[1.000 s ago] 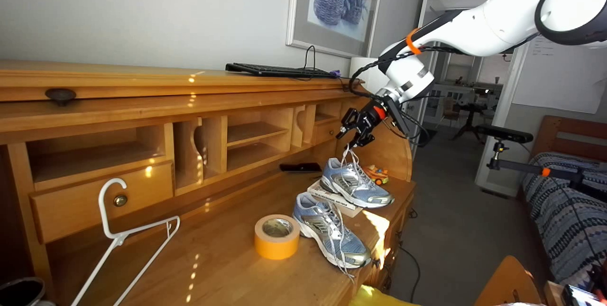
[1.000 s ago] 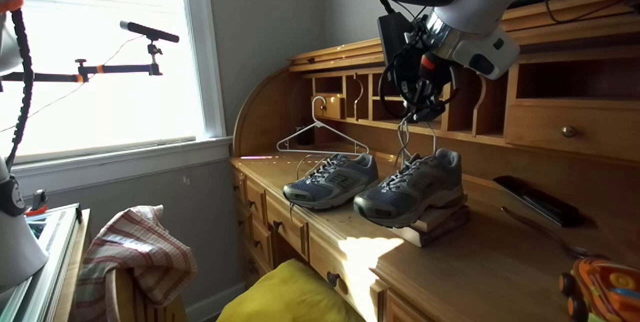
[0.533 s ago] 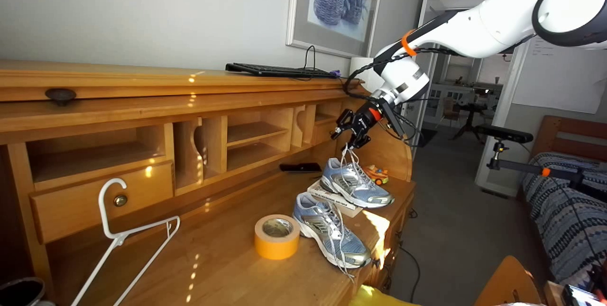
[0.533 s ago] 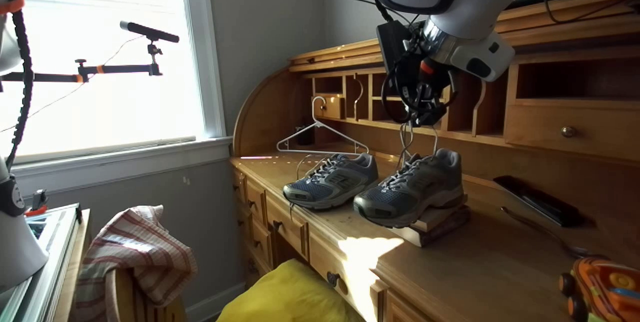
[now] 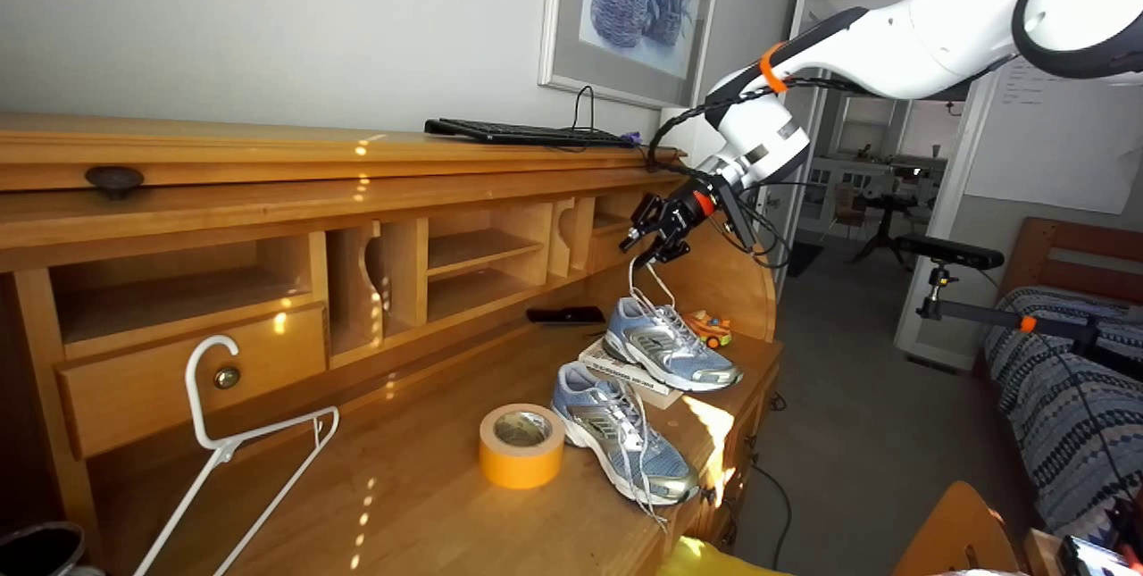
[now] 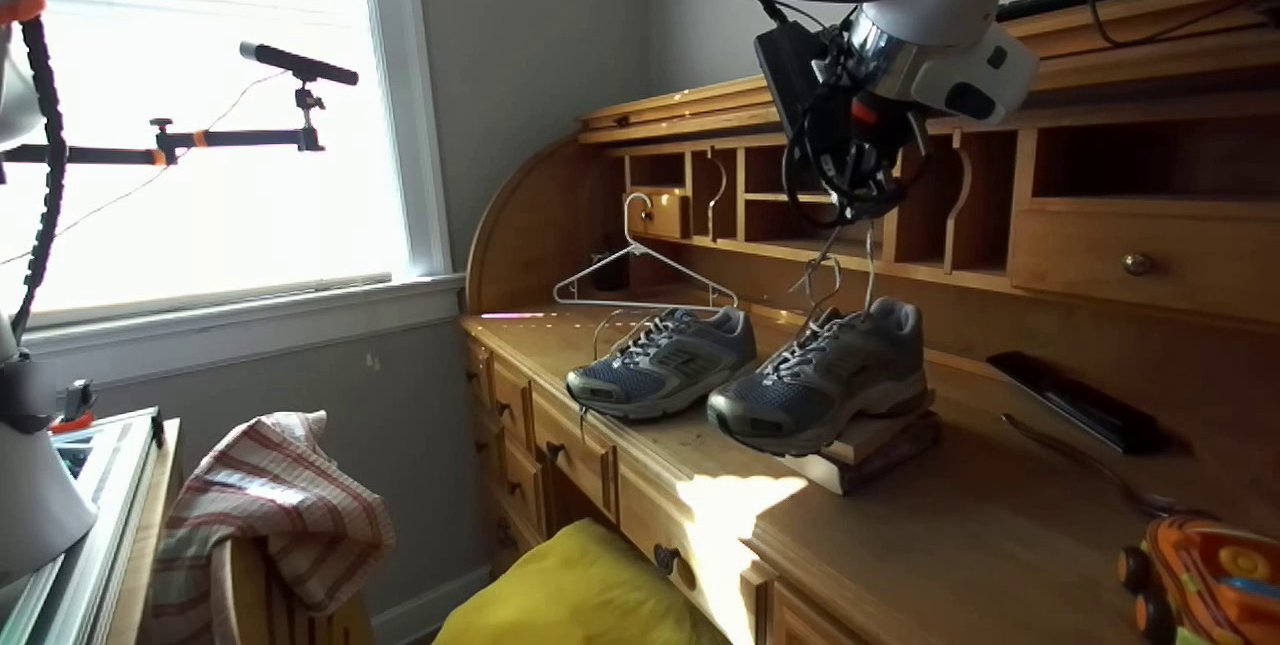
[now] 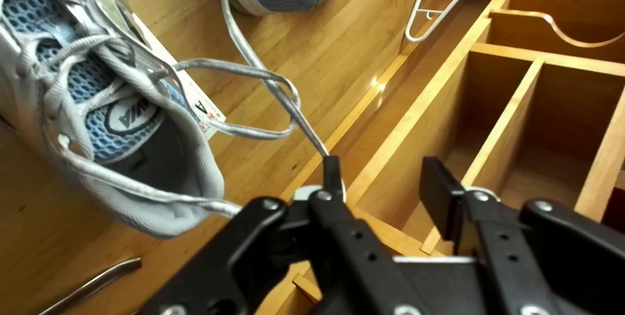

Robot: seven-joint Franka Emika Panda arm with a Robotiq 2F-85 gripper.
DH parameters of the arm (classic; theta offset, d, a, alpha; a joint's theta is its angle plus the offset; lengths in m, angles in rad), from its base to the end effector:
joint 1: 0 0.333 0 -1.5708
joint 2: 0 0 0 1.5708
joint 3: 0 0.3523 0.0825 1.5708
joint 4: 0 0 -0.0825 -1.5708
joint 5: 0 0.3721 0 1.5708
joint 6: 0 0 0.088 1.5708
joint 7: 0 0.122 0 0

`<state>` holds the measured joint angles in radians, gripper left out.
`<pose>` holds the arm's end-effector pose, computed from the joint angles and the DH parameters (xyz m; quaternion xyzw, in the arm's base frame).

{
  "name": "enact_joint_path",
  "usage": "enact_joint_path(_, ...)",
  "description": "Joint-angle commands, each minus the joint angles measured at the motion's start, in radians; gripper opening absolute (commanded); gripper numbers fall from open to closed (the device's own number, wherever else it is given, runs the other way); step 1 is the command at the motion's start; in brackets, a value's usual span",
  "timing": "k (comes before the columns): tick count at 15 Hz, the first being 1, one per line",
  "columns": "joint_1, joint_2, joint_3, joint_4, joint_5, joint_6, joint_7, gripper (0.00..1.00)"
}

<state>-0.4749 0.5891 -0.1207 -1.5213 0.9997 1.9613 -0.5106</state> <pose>0.6358 -0.3309 0.3551 -0.8817 0.2449 -0.1577 0.3711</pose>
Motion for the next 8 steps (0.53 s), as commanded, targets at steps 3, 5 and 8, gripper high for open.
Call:
enact_joint_path(3, -0.001, -0.042, -0.003, -0.035, 0.05, 0.03, -0.049, 0.45)
enact_joint_path(5, -0.005, -0.059, -0.009, -0.047, 0.063, 0.04, -0.057, 0.44)
enact_joint_path(8, -0.022, -0.089, -0.03, -0.081, 0.083, 0.048, -0.069, 0.45)
